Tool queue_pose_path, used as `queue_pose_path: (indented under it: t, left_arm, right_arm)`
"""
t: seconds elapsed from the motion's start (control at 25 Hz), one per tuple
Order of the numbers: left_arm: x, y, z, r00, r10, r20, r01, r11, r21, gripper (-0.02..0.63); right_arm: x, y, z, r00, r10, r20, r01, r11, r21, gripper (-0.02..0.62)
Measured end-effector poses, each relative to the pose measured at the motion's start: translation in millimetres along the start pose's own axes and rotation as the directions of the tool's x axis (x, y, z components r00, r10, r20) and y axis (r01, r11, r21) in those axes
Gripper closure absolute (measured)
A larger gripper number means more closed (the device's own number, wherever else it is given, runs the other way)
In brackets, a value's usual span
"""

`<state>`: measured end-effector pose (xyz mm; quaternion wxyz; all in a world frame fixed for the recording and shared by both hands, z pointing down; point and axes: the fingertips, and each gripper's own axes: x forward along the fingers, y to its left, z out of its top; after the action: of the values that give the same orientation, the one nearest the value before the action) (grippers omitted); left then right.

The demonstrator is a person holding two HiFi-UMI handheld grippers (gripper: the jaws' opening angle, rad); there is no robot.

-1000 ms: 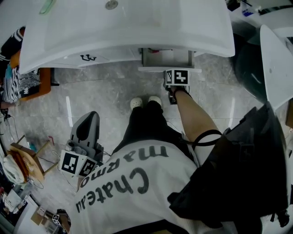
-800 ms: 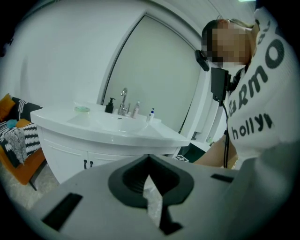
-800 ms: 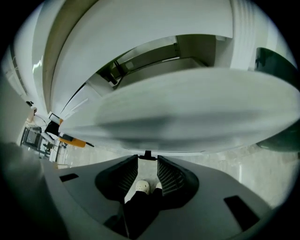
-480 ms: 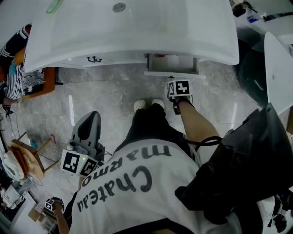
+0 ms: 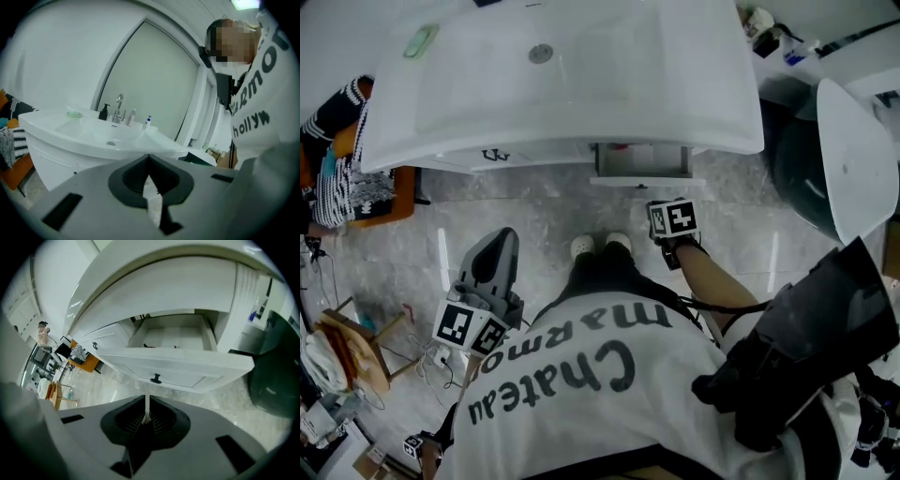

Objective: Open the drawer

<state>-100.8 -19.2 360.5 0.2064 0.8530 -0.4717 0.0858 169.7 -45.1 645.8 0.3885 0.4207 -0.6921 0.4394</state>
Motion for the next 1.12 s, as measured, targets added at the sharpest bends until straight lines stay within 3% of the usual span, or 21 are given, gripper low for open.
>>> queue_pose_path:
  t: [0.2, 0.32, 0.4, 0.56, 0.72, 1.0, 1.12]
  left_arm:
    - [17, -7, 17, 0.998, -0.049, 0.046, 0.049, 0.999, 0.000, 0.600]
    - [22, -7, 26, 0.995, -0.075, 0.066, 0.074, 0.997, 0.008, 0.600]
    - [24, -7, 31, 0.993, -0.087, 0.075, 0.087, 0.996, -0.001, 0.600]
    - [37, -11, 44, 0.987, -0.126, 0.099, 0.127, 0.992, -0.004, 0.600]
    - [55, -23, 54, 0.978, -0.176, 0.110, 0.174, 0.984, 0.026, 0.600]
    - [76, -37, 85, 0.962, -0.219, 0.162, 0.209, 0.975, 0.077, 0.600]
    - [75, -34, 89, 0.962, -0.214, 0.171, 0.203, 0.976, 0.084, 0.600]
  right_arm:
    - [-63, -1, 5, 0.996, -0.036, 0.084, 0.045, 0.994, -0.103, 0.584]
    - [-107, 5, 17, 0.984, -0.020, 0.179, 0.031, 0.998, -0.058, 0.584]
    - [-139, 11, 34, 0.961, 0.001, 0.277, 0.009, 0.999, -0.035, 0.584]
    - [-203, 22, 87, 0.874, 0.030, 0.486, -0.019, 0.999, -0.028, 0.584]
    - [-257, 35, 138, 0.774, 0.060, 0.631, -0.030, 0.998, -0.059, 0.584]
    - [-318, 43, 185, 0.627, 0.085, 0.774, 0.006, 0.993, -0.115, 0.584]
    - [-325, 46, 191, 0.601, 0.092, 0.794, 0.013, 0.992, -0.125, 0.584]
